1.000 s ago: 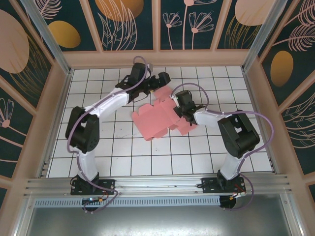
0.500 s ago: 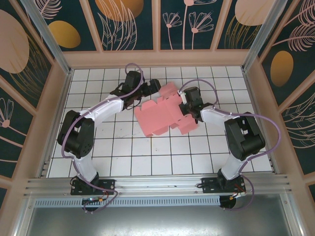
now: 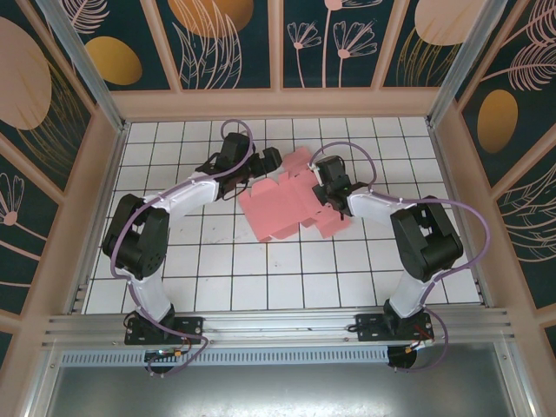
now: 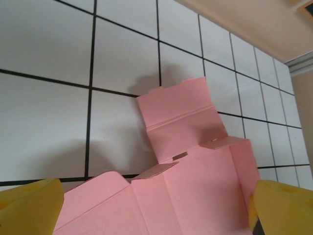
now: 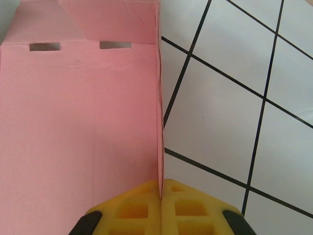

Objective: Fold the paper box

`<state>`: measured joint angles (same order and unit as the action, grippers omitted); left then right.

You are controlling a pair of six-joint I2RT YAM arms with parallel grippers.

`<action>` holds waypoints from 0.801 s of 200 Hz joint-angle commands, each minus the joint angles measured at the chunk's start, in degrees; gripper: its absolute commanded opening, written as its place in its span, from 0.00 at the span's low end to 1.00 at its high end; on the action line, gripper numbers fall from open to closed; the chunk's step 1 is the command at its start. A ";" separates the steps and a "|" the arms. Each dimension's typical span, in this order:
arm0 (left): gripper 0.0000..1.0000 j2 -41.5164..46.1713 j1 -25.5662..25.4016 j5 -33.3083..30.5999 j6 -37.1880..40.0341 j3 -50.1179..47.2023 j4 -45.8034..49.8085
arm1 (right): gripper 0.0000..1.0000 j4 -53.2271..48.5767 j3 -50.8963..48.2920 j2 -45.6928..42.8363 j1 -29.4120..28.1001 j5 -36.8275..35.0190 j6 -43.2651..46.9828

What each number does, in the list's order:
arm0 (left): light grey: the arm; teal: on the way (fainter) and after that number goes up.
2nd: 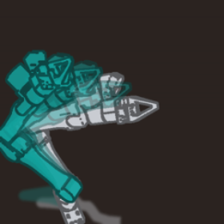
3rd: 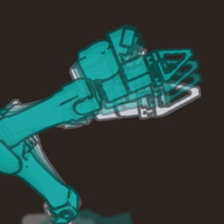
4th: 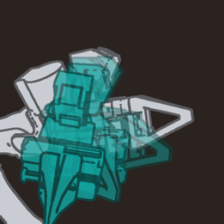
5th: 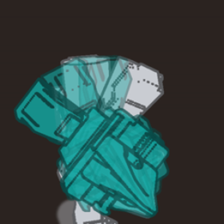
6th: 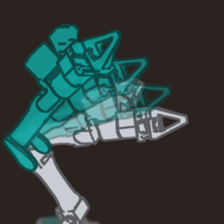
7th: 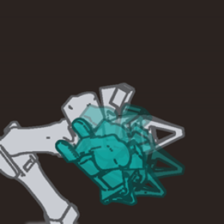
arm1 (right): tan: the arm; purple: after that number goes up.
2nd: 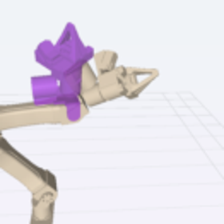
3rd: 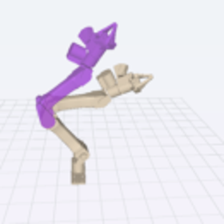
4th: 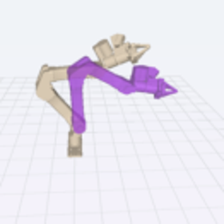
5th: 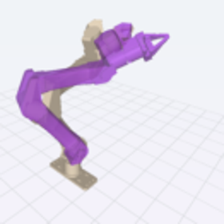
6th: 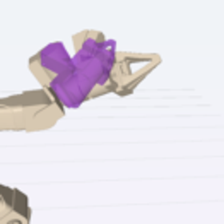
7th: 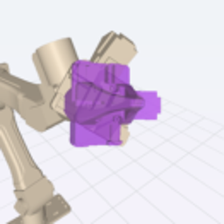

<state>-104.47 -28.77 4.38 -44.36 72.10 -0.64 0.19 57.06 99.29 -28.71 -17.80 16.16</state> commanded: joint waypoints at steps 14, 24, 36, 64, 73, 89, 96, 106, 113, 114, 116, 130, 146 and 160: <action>0.99 1.22 1.01 -2.59 1.96 -2.66 -2.44 | 0.01 1.13 0.55 -1.39 0.36 -0.98 -0.24; 0.99 1.54 1.16 -3.02 2.53 -3.09 -2.74 | 0.01 1.48 0.21 -1.64 0.41 -0.92 -0.30; 0.99 1.66 1.18 -3.16 2.90 -3.36 -2.91 | 0.01 1.77 0.11 -1.91 0.41 -0.80 -0.26; 0.99 1.12 1.18 -2.03 2.71 -2.69 -3.11 | 0.01 2.18 -0.30 -1.99 0.38 -0.49 -0.14; 0.99 1.04 1.18 -1.54 2.45 -2.66 -3.44 | 0.01 2.38 -0.44 -2.20 0.41 -0.12 -0.09; 0.99 0.97 1.18 -1.40 2.34 -2.66 -3.69 | 0.00 2.60 -0.55 -2.75 0.51 0.62 -0.39; 0.99 0.93 1.18 -1.61 2.28 -2.71 -3.67 | 0.00 2.55 -0.70 -3.00 0.54 0.81 -0.55; 0.99 0.84 1.18 -1.90 2.31 -2.83 -3.47 | 0.00 2.54 -0.71 -3.33 0.72 0.90 -0.56; 0.99 0.92 1.26 -2.00 2.35 -2.97 -3.49 | 0.00 2.59 -0.75 -3.50 0.76 0.90 -0.54; 0.99 0.88 1.26 -2.01 2.35 -2.99 -3.49 | 0.00 2.61 -0.74 -3.54 0.80 0.91 -0.53; 0.99 0.85 1.26 -2.10 2.44 -3.01 -3.49 | 0.00 2.56 -0.79 -3.61 0.81 0.86 -0.54; 0.99 0.87 1.52 -2.24 2.39 -3.19 -3.48 | 0.00 2.68 -1.00 -4.11 0.83 0.91 -0.35; 0.99 0.37 2.26 -1.66 1.89 -3.04 -3.99 | 0.00 3.44 -1.78 -4.78 0.80 1.22 0.23; 0.99 -0.79 3.33 0.23 1.09 -2.10 -4.10 | 0.00 4.20 -2.47 -5.51 0.76 1.04 0.63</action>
<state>-104.42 -27.31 2.68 -42.87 69.30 -3.11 1.63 56.27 96.86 -28.16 -16.86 16.16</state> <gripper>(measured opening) 0.988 0.051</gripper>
